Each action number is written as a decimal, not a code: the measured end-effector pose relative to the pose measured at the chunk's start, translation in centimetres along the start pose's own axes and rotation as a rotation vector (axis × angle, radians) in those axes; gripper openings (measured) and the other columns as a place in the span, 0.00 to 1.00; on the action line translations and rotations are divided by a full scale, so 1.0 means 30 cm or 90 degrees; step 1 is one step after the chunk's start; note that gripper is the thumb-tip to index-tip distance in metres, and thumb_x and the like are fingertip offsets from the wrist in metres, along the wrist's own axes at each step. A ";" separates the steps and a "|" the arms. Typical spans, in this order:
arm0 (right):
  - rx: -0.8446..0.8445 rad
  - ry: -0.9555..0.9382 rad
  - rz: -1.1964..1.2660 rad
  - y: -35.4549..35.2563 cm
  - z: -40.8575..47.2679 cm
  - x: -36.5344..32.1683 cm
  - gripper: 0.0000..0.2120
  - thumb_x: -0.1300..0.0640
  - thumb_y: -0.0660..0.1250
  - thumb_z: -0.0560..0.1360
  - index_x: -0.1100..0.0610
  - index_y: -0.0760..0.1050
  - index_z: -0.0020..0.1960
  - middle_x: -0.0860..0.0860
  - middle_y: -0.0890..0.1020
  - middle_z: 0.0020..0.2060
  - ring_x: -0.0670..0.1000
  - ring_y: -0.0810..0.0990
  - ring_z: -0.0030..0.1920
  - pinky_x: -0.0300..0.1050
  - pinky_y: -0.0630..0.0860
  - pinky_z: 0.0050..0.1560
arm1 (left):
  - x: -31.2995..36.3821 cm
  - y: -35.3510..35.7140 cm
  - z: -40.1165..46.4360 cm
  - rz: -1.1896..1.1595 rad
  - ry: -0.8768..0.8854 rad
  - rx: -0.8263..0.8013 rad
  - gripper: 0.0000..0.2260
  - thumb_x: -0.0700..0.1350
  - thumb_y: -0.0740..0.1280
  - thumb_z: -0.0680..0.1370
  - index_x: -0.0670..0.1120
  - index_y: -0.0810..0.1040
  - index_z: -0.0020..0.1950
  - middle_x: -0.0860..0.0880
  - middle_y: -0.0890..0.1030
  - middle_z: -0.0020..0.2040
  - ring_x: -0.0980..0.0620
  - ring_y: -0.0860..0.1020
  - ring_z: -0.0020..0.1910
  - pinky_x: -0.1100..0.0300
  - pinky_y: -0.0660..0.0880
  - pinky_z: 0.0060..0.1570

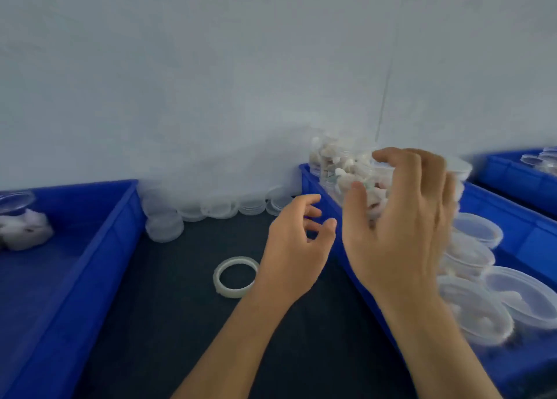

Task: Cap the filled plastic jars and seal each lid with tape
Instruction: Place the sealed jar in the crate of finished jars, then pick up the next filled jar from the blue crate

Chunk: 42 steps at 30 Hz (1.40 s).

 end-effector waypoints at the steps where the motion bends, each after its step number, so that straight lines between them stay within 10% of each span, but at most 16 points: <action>1: -0.032 -0.011 0.049 0.046 -0.032 -0.038 0.15 0.51 0.64 0.79 0.56 0.75 0.62 0.53 0.76 0.57 0.55 0.75 0.53 0.48 0.68 0.53 | -0.027 -0.073 -0.010 -0.002 -0.020 0.027 0.15 0.51 0.71 0.82 0.58 0.77 0.68 0.60 0.83 0.56 0.63 0.82 0.53 0.68 0.79 0.48; 7: -0.457 -0.005 0.161 0.452 -0.399 -0.225 0.16 0.46 0.65 0.80 0.45 0.72 0.66 0.40 0.73 0.60 0.43 0.75 0.55 0.42 0.76 0.50 | -0.306 -0.479 -0.215 0.030 -0.210 0.181 0.09 0.51 0.68 0.83 0.63 0.78 0.61 0.61 0.83 0.52 0.61 0.84 0.49 0.65 0.80 0.45; 12: -0.746 -0.130 0.017 0.630 -0.737 -0.265 0.25 0.40 0.61 0.82 0.44 0.69 0.77 0.47 0.68 0.77 0.50 0.71 0.73 0.47 0.70 0.72 | -0.556 -0.581 -0.428 0.046 -0.376 0.196 0.09 0.43 0.69 0.82 0.53 0.80 0.60 0.54 0.85 0.53 0.58 0.84 0.53 0.52 0.81 0.60; 17: -0.756 -0.148 -0.027 0.641 -0.765 -0.274 0.19 0.43 0.66 0.80 0.46 0.77 0.70 0.52 0.70 0.77 0.55 0.74 0.73 0.53 0.71 0.72 | -0.571 -0.573 -0.446 0.141 -0.380 0.167 0.11 0.49 0.67 0.82 0.56 0.79 0.63 0.59 0.81 0.56 0.66 0.79 0.54 0.75 0.74 0.52; 23: -0.776 -0.140 0.044 0.605 -0.733 -0.360 0.22 0.50 0.67 0.81 0.48 0.73 0.75 0.57 0.67 0.79 0.58 0.64 0.81 0.56 0.63 0.79 | -0.323 -0.576 -0.432 0.250 -0.290 0.059 0.15 0.53 0.63 0.84 0.57 0.75 0.71 0.58 0.77 0.66 0.62 0.76 0.64 0.61 0.74 0.65; 31: -0.646 -0.208 0.426 0.473 -0.577 -0.921 0.26 0.45 0.63 0.79 0.47 0.70 0.76 0.43 0.72 0.72 0.46 0.71 0.71 0.45 0.71 0.70 | 0.142 -0.942 -0.702 0.461 0.021 0.283 0.12 0.47 0.61 0.85 0.53 0.79 0.67 0.61 0.78 0.63 0.60 0.77 0.64 0.66 0.71 0.64; 35: -0.668 -0.304 0.521 0.460 -0.630 -1.217 0.22 0.47 0.63 0.83 0.43 0.67 0.76 0.41 0.72 0.71 0.47 0.74 0.65 0.48 0.76 0.61 | 0.116 -1.289 -0.826 0.732 -0.168 0.416 0.16 0.46 0.63 0.82 0.49 0.79 0.69 0.53 0.80 0.65 0.52 0.75 0.67 0.59 0.71 0.67; 42: -0.849 -0.421 0.400 0.639 -0.828 -1.479 0.33 0.57 0.66 0.82 0.49 0.57 0.83 0.45 0.61 0.81 0.57 0.73 0.68 0.59 0.75 0.65 | -0.135 -1.535 -0.818 0.878 -0.441 0.265 0.24 0.55 0.67 0.83 0.56 0.68 0.79 0.55 0.75 0.75 0.51 0.72 0.72 0.48 0.69 0.69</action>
Point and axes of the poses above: each hand's wrist, its own z-axis towards the middle knuckle, its own y-axis out of the palm, x = y × z, the point moved 7 cm from there along z, towards the middle knuckle
